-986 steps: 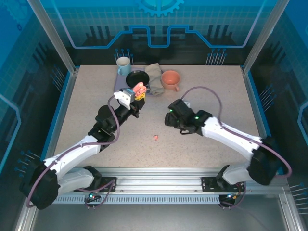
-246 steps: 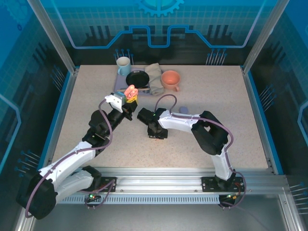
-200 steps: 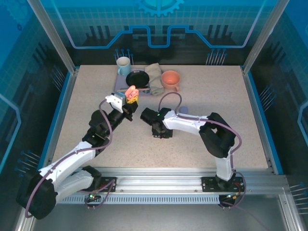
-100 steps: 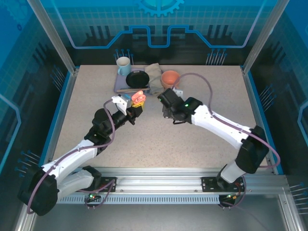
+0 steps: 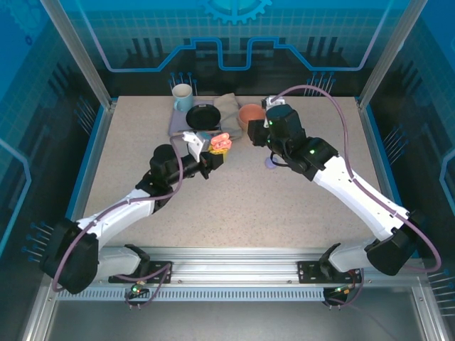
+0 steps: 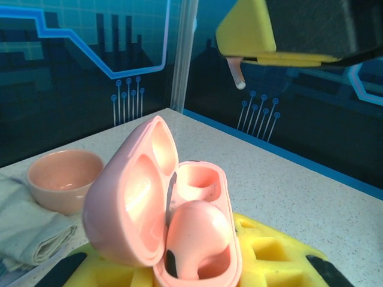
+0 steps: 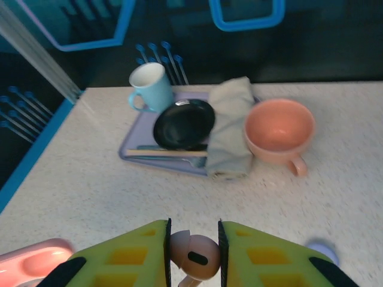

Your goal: Insert wireless bluetooth earbuds into charging case

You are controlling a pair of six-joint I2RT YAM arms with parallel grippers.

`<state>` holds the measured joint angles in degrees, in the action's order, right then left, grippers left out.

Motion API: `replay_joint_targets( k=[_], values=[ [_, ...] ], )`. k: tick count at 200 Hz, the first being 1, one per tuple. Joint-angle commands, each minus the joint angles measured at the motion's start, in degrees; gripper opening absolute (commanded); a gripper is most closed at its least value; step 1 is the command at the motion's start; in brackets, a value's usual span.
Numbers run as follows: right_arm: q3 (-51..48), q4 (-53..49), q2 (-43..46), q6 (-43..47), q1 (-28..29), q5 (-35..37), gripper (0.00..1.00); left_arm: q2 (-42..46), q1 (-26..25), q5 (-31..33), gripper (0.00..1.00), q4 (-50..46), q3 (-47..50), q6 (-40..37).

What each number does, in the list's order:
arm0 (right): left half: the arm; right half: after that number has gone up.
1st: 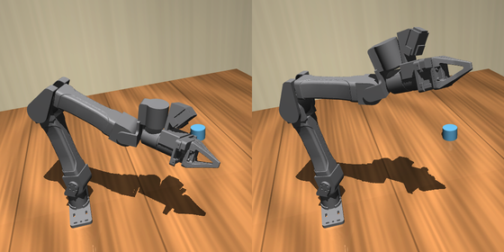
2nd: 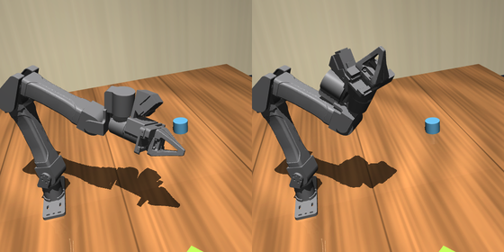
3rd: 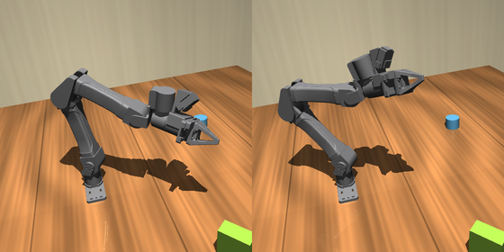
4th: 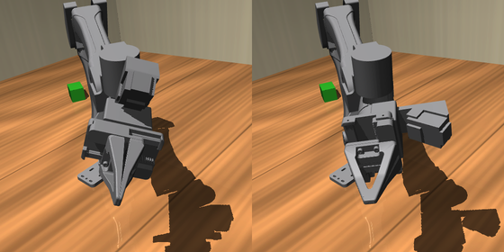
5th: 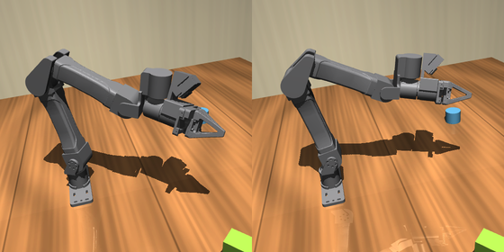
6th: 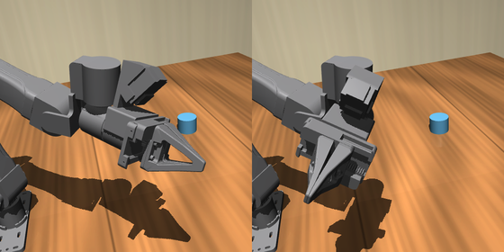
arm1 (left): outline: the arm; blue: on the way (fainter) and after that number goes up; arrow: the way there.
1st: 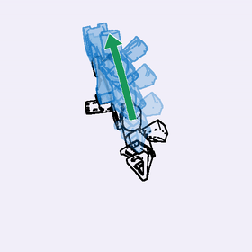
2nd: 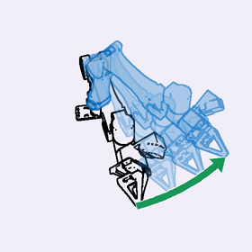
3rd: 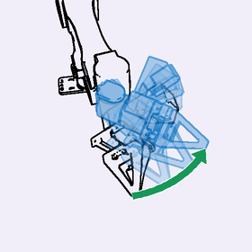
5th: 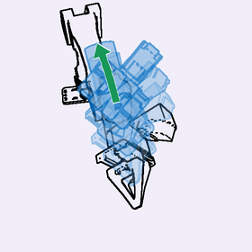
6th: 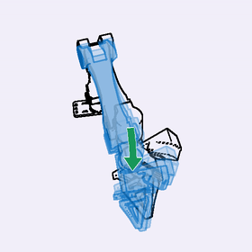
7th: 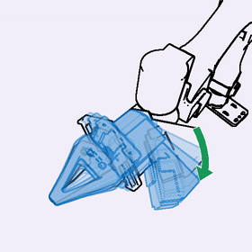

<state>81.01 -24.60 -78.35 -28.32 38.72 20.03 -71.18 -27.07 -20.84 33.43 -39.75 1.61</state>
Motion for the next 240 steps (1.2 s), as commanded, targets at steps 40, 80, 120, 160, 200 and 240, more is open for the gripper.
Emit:
replay_joint_targets(
  k=[40, 80, 120, 160, 200, 240],
  values=[
    [-1.5, 12.3, 2.6, 11.9, -0.8, -9.8, 0.26, -5.1, -0.5, -5.7, 0.00, -0.6, -7.8, 1.3],
    [-3.1, 14.1, 3.1, 13.9, -0.8, -12.1, 0.26, -6.1, -0.5, -6.2, 0.00, -0.7, -9.0, 1.6],
    [-4.8, 15.2, 2.8, 12.7, -0.8, -13.3, 0.25, -6.4, -0.5, -6.5, 0.00, -1.1, -10.1, 1.6],
    [-5.6, 15.7, 2.1, 11.8, -0.7, -13.9, 0.25, -6.3, -0.5, -6.7, 0.00, -1.2, -10.4, 1.6],
    [-5.8, 15.7, 1.4, 11.4, -0.7, -14.3, 0.24, -6.5, -0.5, -6.7, 0.00, -0.8, -10.5, 1.8],
    [-6.2, 15.9, 0.7, 10.9, -0.7, -14.6, 0.24, -6.5, -0.5, -6.8, 0.00, -0.7, -10.8, 1.7]
  ],
)
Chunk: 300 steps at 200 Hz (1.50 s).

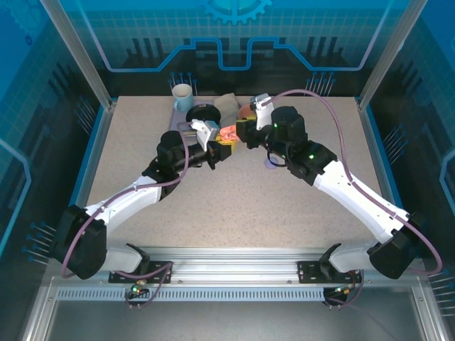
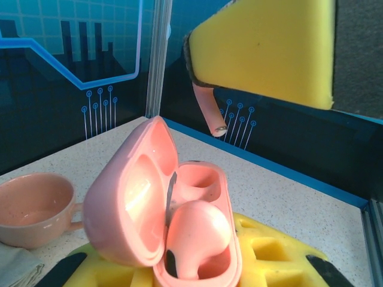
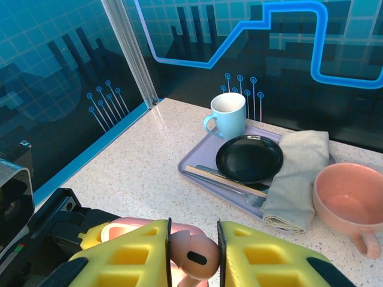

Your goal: Insert wireless bluetooth earbuds into charging case

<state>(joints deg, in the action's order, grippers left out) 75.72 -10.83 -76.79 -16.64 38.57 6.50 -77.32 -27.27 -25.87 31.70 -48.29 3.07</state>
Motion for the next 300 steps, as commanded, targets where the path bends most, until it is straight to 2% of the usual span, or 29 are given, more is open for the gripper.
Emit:
replay_joint_targets(
  k=[1, 121, 186, 242, 300],
  values=[
    [-0.9, 2.1, -0.8, -0.9, -0.5, -1.1, 0.24, -0.4, -0.3, -1.8, 0.00, 0.9, -2.3, 0.2],
    [-2.0, 2.0, -1.9, -1.3, -0.5, -1.8, 0.23, -0.2, -0.3, -1.5, 0.00, 1.0, -2.5, 0.0],
    [-3.1, 2.6, -0.7, 2.3, -0.1, -6.2, 0.22, -0.5, -0.3, -1.2, 0.00, 1.1, -2.8, -0.2],
    [-3.6, 2.0, -0.3, 2.8, 0.2, -1.2, 0.20, -0.8, -0.3, -1.5, 0.00, 1.4, -2.7, 0.0],
    [-1.9, 3.8, 0.0, 0.6, -1.5, -0.3, 0.20, -1.3, -0.3, -2.1, 0.00, 1.3, -2.8, 0.2]
  ],
)
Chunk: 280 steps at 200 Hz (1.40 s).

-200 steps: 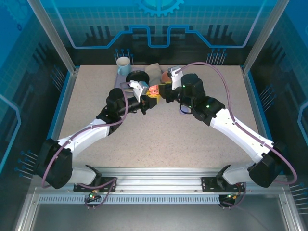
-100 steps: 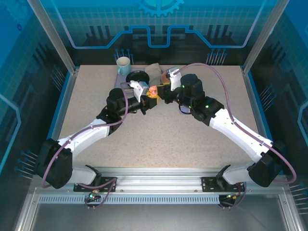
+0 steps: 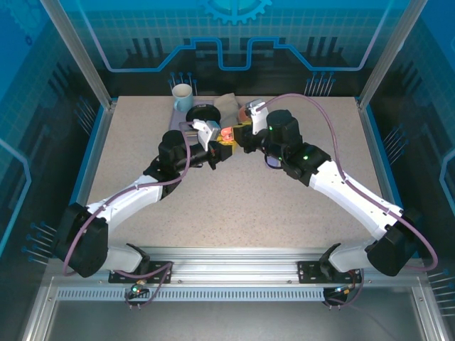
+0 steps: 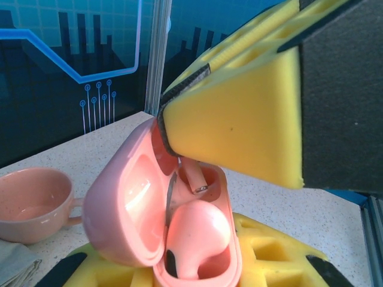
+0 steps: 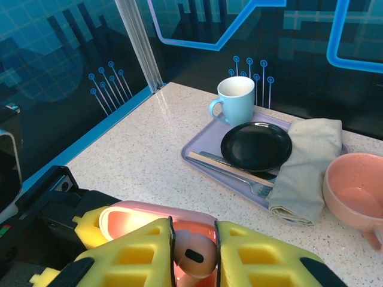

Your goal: Insert wireless bluetooth earbuds into charging case

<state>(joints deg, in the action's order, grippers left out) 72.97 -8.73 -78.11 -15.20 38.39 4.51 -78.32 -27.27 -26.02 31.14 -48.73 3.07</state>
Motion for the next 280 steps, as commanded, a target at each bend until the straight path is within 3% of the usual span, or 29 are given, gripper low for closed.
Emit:
replay_joint_targets(
  k=[1, 153, 280],
  values=[
    [0.9, 1.7, 1.3, -0.9, -1.3, 1.6, 0.20, -0.2, -0.4, -1.9, 0.00, 1.8, -2.3, 0.3],
    [-1.8, -0.3, 0.9, 0.6, -1.7, -0.6, 0.19, 0.4, -0.3, -2.1, 0.00, 2.1, -3.1, 0.3],
    [-1.7, -2.1, 1.8, 12.0, 4.1, -0.3, 0.19, -0.2, -0.4, -1.9, 0.00, 1.9, -4.2, 0.4]
  ],
)
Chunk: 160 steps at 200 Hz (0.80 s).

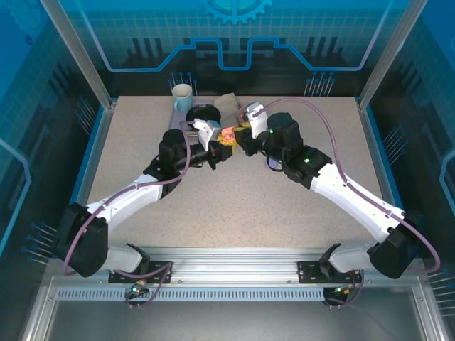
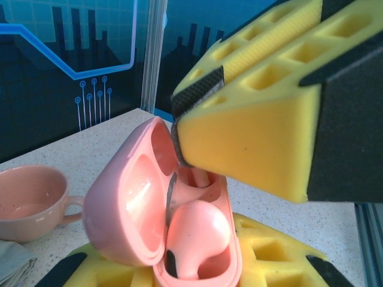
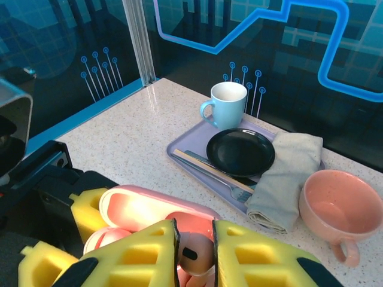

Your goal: Insert wireless bluetooth earbuds into charging case

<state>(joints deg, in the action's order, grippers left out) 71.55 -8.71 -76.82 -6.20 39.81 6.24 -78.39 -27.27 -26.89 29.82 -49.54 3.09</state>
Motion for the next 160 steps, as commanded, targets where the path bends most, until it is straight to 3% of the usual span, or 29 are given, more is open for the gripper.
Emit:
replay_joint_targets(
  k=[1, 40, 83, 133, 160],
  values=[
    [-0.2, -2.1, 0.5, 3.1, 2.7, -2.0, 0.19, -0.1, -0.4, -1.0, 0.00, 3.2, -3.4, 0.4],
    [0.1, -2.5, 0.2, 4.0, 3.4, -1.9, 0.20, -0.4, -0.3, -0.9, 0.00, 3.3, -3.4, 0.5],
    [1.3, -2.7, 0.2, 0.8, 2.7, 0.6, 0.34, -0.6, -0.4, -1.2, 0.00, 3.5, -3.2, 0.7],
    [3.5, -3.0, 1.7, -4.3, 0.1, -0.8, 0.41, -0.8, -0.4, -1.6, 0.00, 3.7, -2.7, 0.8],
    [3.5, -2.4, 2.7, -8.3, -1.8, -3.3, 0.51, -0.8, -0.4, -1.6, 0.00, 4.0, -2.5, 0.8]
  ],
)
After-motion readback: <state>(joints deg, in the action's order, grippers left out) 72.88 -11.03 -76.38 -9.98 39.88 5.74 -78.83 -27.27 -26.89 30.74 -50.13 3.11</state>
